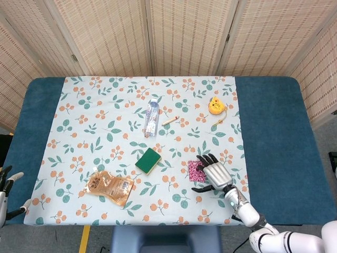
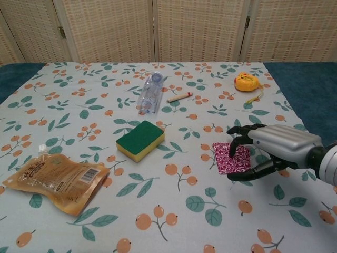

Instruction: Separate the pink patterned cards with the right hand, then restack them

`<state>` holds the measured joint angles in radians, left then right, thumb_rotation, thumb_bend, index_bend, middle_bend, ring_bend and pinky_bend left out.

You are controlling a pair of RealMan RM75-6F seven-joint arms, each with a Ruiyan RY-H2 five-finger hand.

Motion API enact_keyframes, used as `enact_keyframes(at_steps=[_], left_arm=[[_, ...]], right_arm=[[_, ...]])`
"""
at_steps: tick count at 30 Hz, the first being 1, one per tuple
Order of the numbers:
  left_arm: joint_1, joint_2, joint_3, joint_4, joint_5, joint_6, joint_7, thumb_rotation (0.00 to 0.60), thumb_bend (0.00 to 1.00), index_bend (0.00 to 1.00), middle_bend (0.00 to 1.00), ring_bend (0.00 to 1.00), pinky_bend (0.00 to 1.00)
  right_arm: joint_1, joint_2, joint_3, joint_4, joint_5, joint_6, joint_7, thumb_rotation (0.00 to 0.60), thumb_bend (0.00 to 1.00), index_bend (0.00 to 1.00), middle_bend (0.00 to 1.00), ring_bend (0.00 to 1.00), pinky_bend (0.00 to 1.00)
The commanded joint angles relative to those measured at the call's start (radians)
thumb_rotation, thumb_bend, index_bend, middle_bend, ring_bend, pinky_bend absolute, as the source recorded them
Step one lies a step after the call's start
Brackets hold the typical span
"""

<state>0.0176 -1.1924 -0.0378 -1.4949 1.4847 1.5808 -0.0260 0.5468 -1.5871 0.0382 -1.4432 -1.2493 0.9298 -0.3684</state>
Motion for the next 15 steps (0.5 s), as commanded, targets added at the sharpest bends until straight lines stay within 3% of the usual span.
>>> enact_keyframes(at_steps=[1,10,15], left_arm=[[0.000,0.000,-0.001,-0.001,0.000,0.000,0.001,0.600,0.25,0.26,0.10,0.12,0.00],[0.000,-0.003,-0.001,-0.002,0.000,-0.002,0.006,0.600,0.25,0.26,0.10,0.12,0.00],[-0.002,-0.004,-0.001,-0.006,0.007,-0.001,0.006,0.600,0.25,0.26,0.10,0.12,0.00]], right_arm=[[-0.009,0.014,-0.009,-0.001,0.004,0.006,-0.001,0.154,0.18,0.30,0.08,0.00,0.00],[-0.043,0.080,-0.045,-0.067,-0.028,0.052,-0.008,0.155,0.18,0.30,0.08,0.00,0.00],[-0.034,0.066,-0.040,-0.064,-0.033,0.043,-0.009,0.154,0.18,0.30,0.08,0.00,0.00]])
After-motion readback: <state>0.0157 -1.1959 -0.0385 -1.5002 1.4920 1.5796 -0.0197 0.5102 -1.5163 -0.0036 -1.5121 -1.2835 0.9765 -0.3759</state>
